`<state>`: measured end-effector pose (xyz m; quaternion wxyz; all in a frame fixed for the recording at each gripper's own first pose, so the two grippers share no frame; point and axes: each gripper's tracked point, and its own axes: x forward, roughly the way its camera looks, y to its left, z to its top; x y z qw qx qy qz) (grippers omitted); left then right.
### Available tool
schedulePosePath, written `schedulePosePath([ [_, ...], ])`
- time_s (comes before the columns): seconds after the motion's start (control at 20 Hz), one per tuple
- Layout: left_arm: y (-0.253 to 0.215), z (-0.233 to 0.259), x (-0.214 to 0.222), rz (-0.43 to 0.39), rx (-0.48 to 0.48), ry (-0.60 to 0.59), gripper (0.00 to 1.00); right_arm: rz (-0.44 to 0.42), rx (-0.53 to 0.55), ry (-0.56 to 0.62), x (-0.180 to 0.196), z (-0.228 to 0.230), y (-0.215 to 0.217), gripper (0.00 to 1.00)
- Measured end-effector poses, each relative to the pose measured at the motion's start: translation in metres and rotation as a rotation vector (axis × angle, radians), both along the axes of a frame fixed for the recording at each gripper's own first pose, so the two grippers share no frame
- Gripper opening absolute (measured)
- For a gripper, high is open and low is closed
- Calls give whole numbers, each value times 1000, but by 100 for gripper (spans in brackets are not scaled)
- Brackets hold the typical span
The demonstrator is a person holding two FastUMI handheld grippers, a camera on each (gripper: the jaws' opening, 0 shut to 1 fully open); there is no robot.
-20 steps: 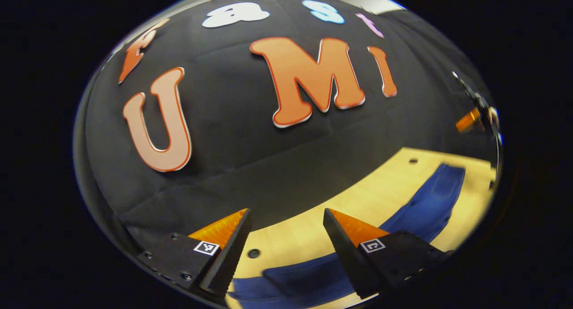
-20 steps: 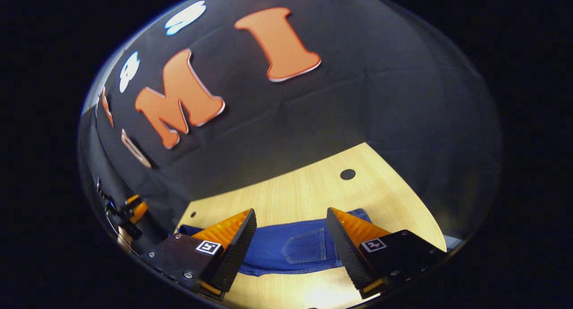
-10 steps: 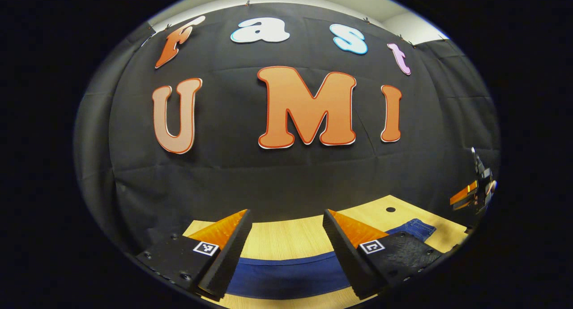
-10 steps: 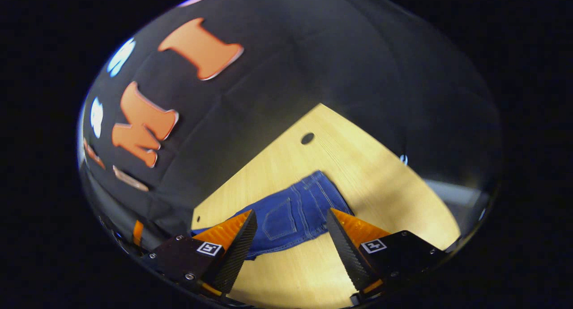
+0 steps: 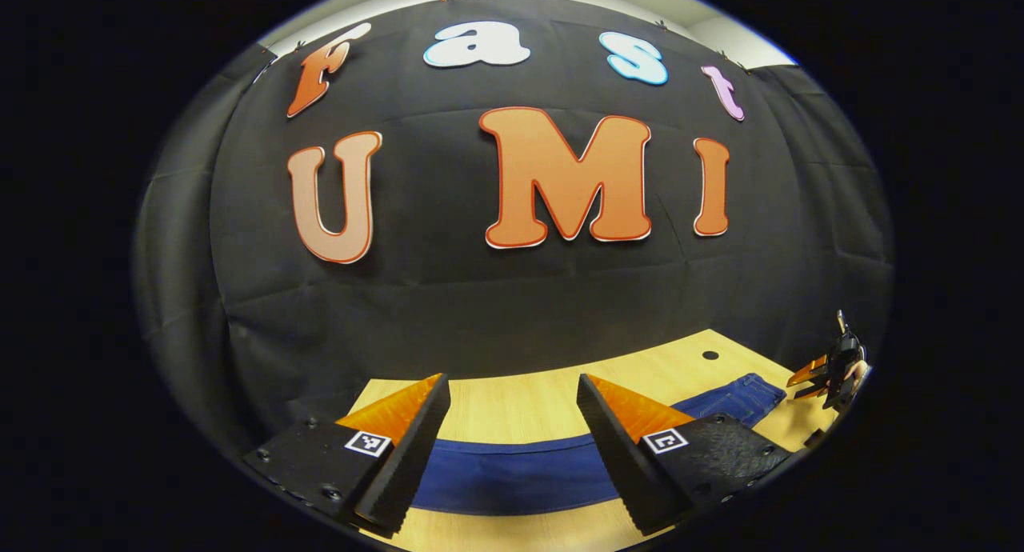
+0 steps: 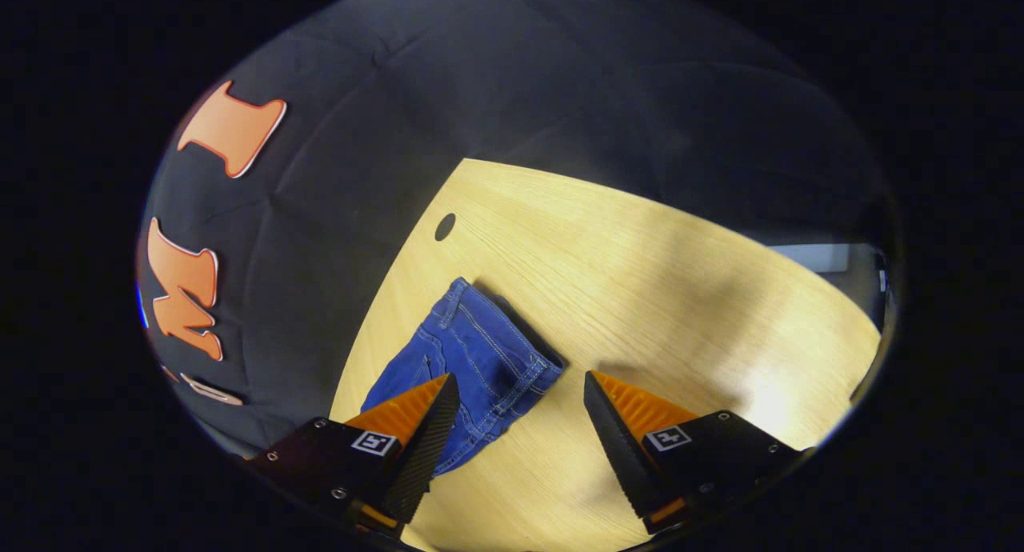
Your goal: Grasp the waist and the cuffs of the jeans and fold them to make the two legs overlap; first hold the waist and fold one-third of the jeans toward the cuffs, then hold the cuffs and fold the remaining one-third in the same direction to finish folding.
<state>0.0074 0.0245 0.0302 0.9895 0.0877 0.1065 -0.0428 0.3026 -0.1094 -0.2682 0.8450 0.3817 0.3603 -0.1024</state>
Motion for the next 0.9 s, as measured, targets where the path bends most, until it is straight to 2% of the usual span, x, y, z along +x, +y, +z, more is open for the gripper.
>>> schedulePosePath([
  [0.2, 29, 5, -5, 40, 26, 7, 98, -62, 77, -24, 27, -14, 12, 96],
  [0.35, 50, 6, -10, 78, 28, 14, 98, -97, 57, -44, 44, -22, 16, 90],
  [0.4, 55, 5, -12, 92, 25, 18, 98, -116, 39, -28, 45, -28, 17, 70],
  [0.45, 63, 1, -11, 107, 19, 24, 98, -136, 37, -25, 49, -31, 13, 63],
  [0.5, 70, -1, -12, 125, 13, 27, 98, -152, 44, -21, 51, -32, 15, 46],
  [0.65, 87, -10, -14, 160, 6, 43, 98, -184, 33, -80, 62, -25, 17, 25],
  [0.7, 93, -13, -15, 166, 8, 47, 98, -182, 36, -114, 63, -12, 19, 10],
  [0.85, 109, -19, -11, 166, -9, 47, 100, -183, 63, -207, 70, 30, 37, 10],
  [0.9, 117, -20, -9, 169, -21, 44, 98, -174, 63, -236, 68, 49, 45, 10],
])
